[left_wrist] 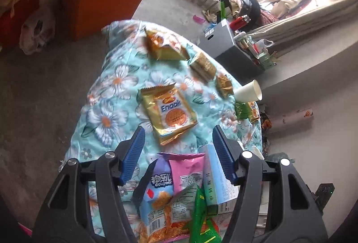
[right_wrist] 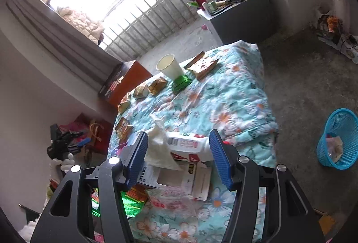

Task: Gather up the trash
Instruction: 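Grasp the yellow Enaak snack packet with the left tool while the right tool grasps the white cloth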

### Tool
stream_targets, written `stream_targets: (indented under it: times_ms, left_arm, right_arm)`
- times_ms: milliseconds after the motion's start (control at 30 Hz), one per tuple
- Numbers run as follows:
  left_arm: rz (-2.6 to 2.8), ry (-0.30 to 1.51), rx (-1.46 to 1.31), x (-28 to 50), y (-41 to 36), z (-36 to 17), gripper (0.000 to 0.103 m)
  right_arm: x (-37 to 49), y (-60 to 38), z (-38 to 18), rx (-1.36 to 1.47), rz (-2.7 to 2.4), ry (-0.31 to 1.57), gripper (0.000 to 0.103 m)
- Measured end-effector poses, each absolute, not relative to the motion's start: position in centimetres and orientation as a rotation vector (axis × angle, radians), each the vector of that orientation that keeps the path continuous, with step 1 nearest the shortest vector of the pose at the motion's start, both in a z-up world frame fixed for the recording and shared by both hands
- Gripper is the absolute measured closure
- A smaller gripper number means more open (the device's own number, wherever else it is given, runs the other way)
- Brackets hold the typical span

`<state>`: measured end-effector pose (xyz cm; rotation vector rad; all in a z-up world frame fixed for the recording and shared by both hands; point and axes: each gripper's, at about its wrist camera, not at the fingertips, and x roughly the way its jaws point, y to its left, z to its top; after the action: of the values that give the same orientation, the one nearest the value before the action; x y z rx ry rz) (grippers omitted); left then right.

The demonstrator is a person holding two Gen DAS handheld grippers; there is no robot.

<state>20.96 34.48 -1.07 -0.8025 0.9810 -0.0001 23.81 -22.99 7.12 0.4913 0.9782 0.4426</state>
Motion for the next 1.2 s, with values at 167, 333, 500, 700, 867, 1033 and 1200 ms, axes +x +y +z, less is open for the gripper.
stream_targets:
  times_ms: [167,333,500,700,867,1033,1200]
  left_arm:
    - [-0.029,1.011,-0.884,24.2,34.9,-6.1,0.051]
    - [-0.003,1.043,-0.89,27.6,35.1,-10.0,0.054]
    - [-0.01,1.048,-0.896,29.4,34.3,-11.4,0.054]
    - [0.012,1.04,-0.752,30.6,32.0,-11.0,0.061]
    - [0.103,1.041,-0.554,30.8,30.2,-10.8,0.081]
    - [0.122,1.022,-0.519,30.6,29.9,-10.2,0.094]
    - [0.1,0.969,-0.559,29.8,30.3,-9.4,0.097]
  right_arm:
    - [26.1,-19.0,5.7,0.473,0.475,1.052,0.047]
    - [27.9,-16.3,4.3,0.462,0.481,1.106,0.047]
    - [29.1,-15.0,3.2,0.446,0.475,1.141,0.047]
    - [29.8,-14.0,2.5,0.445,0.48,1.164,0.047]
    - [29.6,-13.6,2.5,0.431,0.479,1.163,0.047]
    - [29.3,-13.2,2.9,0.393,0.481,1.156,0.047]
    - [28.9,-12.0,3.3,0.32,0.5,1.141,0.047]
